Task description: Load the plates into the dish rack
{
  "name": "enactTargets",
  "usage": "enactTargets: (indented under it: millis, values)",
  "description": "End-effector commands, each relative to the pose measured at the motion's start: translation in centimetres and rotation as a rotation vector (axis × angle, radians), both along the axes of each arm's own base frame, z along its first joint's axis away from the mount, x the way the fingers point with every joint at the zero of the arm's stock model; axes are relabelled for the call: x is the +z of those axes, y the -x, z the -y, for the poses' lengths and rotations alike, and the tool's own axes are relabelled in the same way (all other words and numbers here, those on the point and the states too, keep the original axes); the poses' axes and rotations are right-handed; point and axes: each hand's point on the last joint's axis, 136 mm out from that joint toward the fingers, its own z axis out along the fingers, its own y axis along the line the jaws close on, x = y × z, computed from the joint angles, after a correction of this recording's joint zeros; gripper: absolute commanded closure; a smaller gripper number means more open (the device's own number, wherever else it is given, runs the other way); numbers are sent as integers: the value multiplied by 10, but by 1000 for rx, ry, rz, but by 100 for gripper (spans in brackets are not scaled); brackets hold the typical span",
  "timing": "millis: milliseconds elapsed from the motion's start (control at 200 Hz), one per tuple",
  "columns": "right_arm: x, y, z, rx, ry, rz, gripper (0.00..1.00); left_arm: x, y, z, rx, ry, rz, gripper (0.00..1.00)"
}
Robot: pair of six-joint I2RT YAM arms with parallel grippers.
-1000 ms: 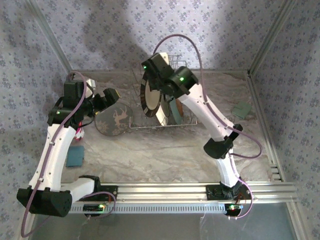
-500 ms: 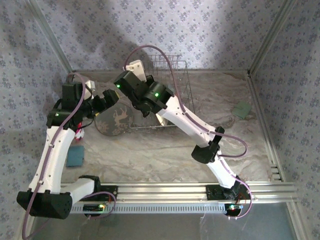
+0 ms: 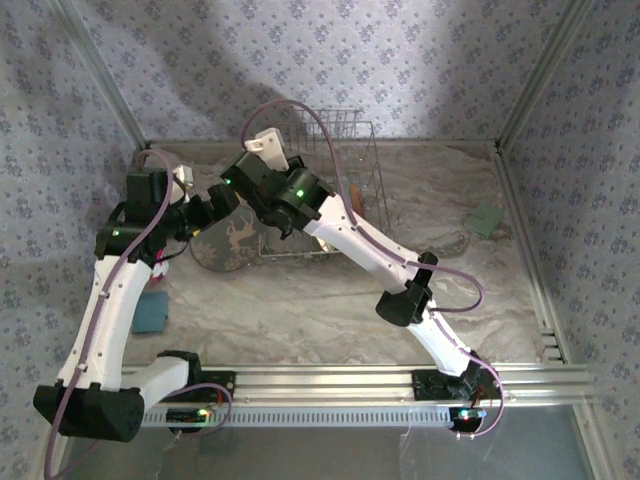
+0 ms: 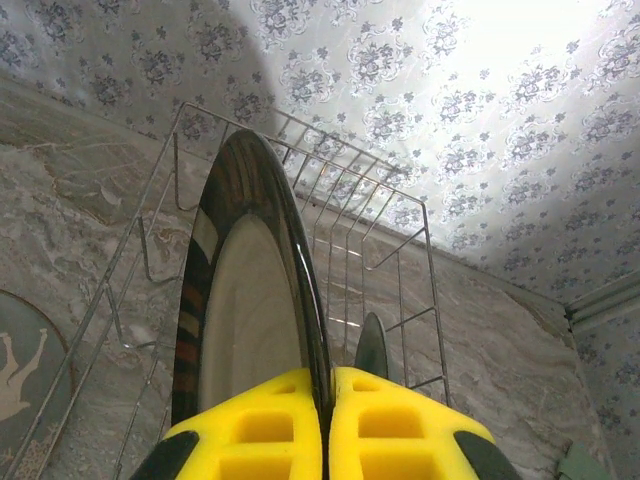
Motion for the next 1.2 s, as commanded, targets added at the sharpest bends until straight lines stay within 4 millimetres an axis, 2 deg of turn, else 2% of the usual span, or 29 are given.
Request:
enactTargets:
  millis: [0,270,530,955,1194]
  values:
    - [24,1,17,-80,8,90,100,11,2,0,-14,7,54,1]
    - [12,3,37,-125,80,51,100,8,-1,5,-21,41,52,0]
    - [2,4,41,-132,70,15,100,6,1,6,-27,42,46,1]
    - [-16,10,65,-215,54,-42,100,4,5,7,-42,43,36,1]
    - [-9,14,69,-229,35,-29,100,8,8,11,-71,44,30,1]
